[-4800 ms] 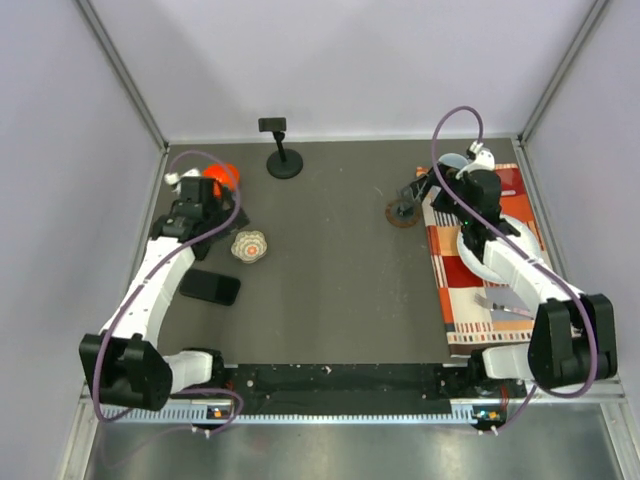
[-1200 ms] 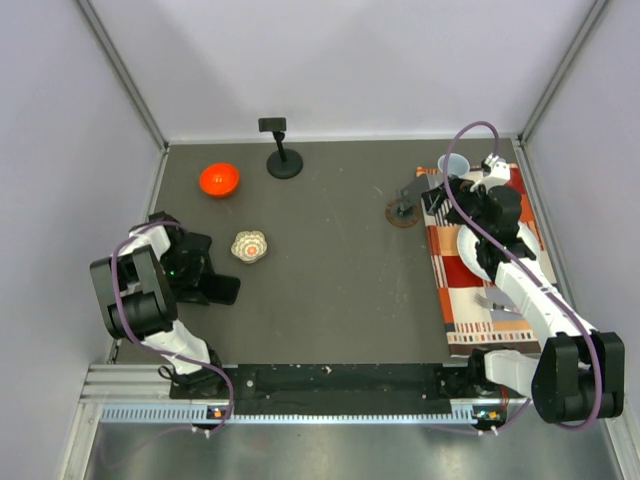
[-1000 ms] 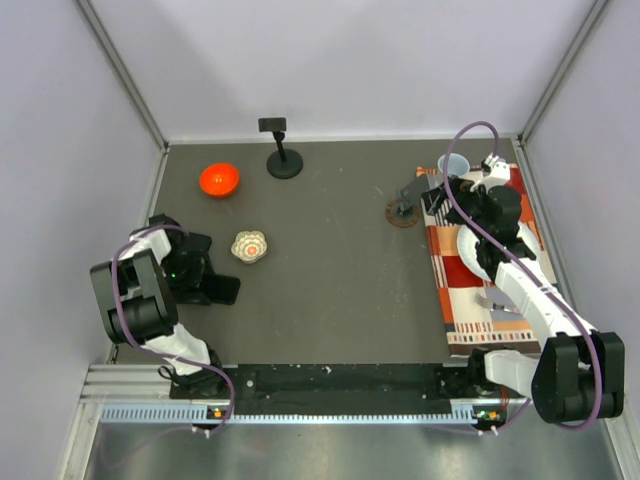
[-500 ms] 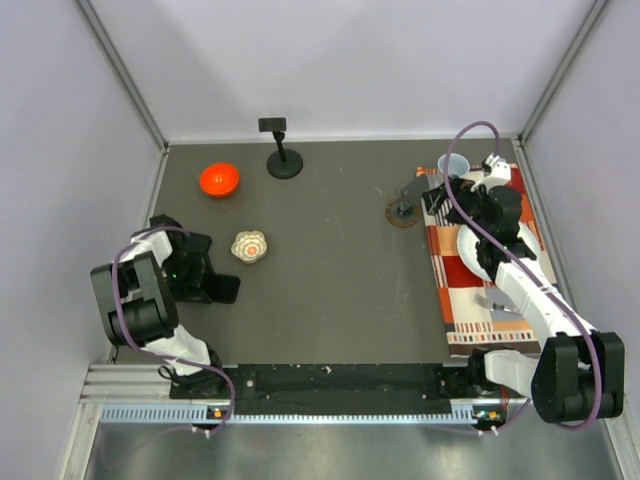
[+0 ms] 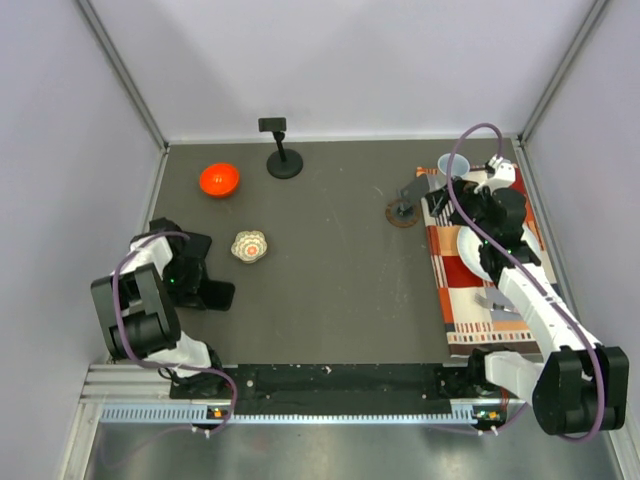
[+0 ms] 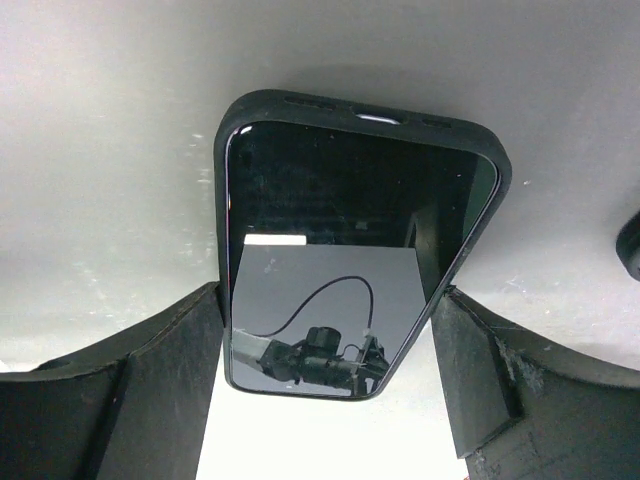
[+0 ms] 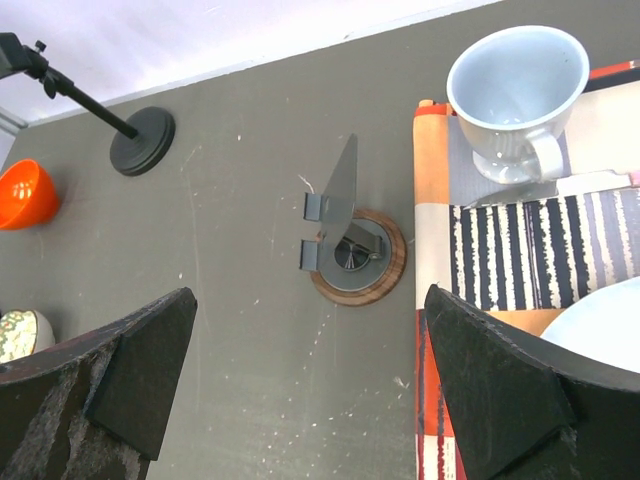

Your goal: Place the phone on the phone stand

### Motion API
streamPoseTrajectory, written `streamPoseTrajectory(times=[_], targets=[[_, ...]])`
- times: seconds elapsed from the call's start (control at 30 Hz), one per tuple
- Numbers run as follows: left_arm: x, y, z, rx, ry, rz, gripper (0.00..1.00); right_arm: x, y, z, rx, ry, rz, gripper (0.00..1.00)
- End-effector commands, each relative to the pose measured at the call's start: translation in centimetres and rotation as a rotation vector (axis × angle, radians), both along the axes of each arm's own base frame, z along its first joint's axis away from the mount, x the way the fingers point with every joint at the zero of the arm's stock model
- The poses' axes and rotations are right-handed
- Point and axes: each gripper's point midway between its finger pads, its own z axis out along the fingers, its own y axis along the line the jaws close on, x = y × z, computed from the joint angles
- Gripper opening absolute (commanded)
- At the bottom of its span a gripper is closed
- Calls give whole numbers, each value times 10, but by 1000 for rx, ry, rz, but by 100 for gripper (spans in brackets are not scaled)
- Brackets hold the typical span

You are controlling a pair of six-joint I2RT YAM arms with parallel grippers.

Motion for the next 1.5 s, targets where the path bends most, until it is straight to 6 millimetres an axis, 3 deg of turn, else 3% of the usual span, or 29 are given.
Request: streamPoseTrajectory(times=[0.0, 0.13, 0.33, 0.43, 0.5, 0.57, 0.6, 0.63, 0.7, 0.73, 0.83, 0.9, 0.93, 1.0, 1.1, 1.17, 1.27, 1.3, 1.4, 1.47], targets=[[-15, 12, 25, 98, -15, -6, 0, 0, -11, 20, -35, -59, -36, 98], [-13, 11, 39, 108, -65, -17, 0, -1, -14, 22, -45, -59, -47, 98], [4, 9, 72, 128, -206, -94, 0, -3, -17, 25, -56, -66, -55, 99], [25, 3, 103, 184, -338, -186, 0, -6, -19, 29, -74, -71, -59, 99], [52, -14, 138, 233, -502, -316, 0, -8, -22, 32, -87, -70, -69, 99], [64, -24, 169, 316, -599, -393, 0, -12, -25, 39, -99, -85, -76, 99], [78, -47, 195, 348, -693, -480, 0, -14, -24, 38, -103, -80, -73, 99], [81, -46, 208, 421, -714, -516, 0, -15, -25, 40, -111, -83, -75, 99], [91, -91, 236, 417, -847, -676, 0, -18, -26, 47, -115, -97, -79, 99], [101, -104, 257, 444, -951, -746, 0, -19, -28, 49, -125, -100, -85, 99], [107, -149, 286, 394, -1142, -923, 0, -27, -37, 51, -167, -77, -117, 99], [102, -181, 294, 340, -1233, -1064, 0, -31, -44, 58, -186, -78, -147, 99], [104, -191, 302, 328, -1282, -1097, 0, -34, -44, 55, -190, -55, -148, 99], [99, -210, 303, 278, -1326, -1174, 0, -35, -34, 68, -154, -76, -101, 98], [97, -226, 310, 239, -1396, -1235, 0, -42, 17, 90, -57, -154, 127, 98], [97, -232, 314, 223, -1419, -1252, 0, -57, 71, 108, -7, -233, 353, 98], [99, -233, 317, 200, -1421, -1232, 0, -68, 124, 112, -45, -250, 535, 98], [99, -233, 320, 200, -1426, -1222, 0, -79, 158, 105, -67, -245, 651, 98], [99, -228, 325, 204, -1427, -1175, 0, -102, 209, 115, -44, -303, 820, 98], [100, -224, 328, 219, -1420, -1144, 0, -103, 230, 112, -16, -292, 858, 98]])
